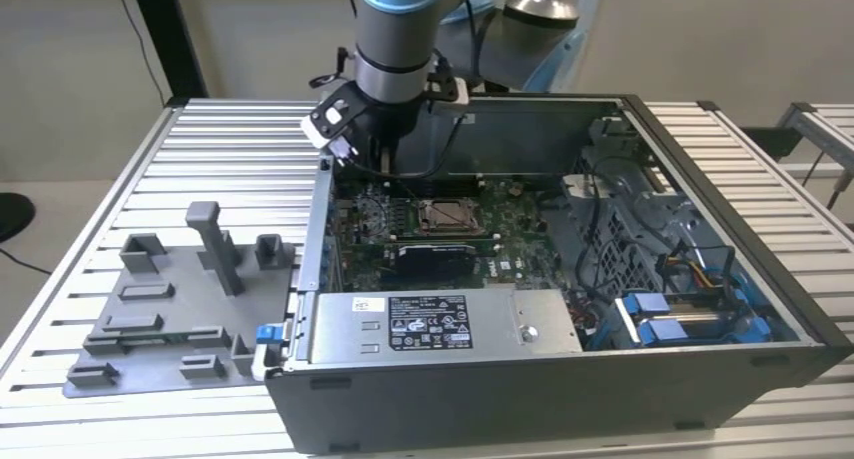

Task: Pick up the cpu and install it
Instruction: 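Place the cpu into insertion slot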

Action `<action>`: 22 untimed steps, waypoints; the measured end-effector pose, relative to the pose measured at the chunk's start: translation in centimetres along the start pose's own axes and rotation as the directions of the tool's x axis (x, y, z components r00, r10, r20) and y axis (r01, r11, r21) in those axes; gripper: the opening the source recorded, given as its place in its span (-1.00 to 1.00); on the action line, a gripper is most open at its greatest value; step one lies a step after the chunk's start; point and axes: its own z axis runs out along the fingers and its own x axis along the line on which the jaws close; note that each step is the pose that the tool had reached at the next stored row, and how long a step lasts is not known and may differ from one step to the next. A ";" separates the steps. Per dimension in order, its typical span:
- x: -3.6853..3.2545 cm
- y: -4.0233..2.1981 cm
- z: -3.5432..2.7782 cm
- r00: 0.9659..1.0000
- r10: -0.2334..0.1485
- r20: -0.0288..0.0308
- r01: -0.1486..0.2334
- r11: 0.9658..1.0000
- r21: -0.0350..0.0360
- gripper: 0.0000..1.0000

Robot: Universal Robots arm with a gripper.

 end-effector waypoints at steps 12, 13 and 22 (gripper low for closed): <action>0.01 0.06 0.30 0.995 -0.048 -0.091 0.049 0.999 0.006 -1.00; 0.01 0.06 0.30 0.995 -0.048 -0.092 0.049 0.999 0.006 -1.00; -0.39 0.76 0.13 0.995 -0.045 -0.093 0.047 0.999 0.015 -1.00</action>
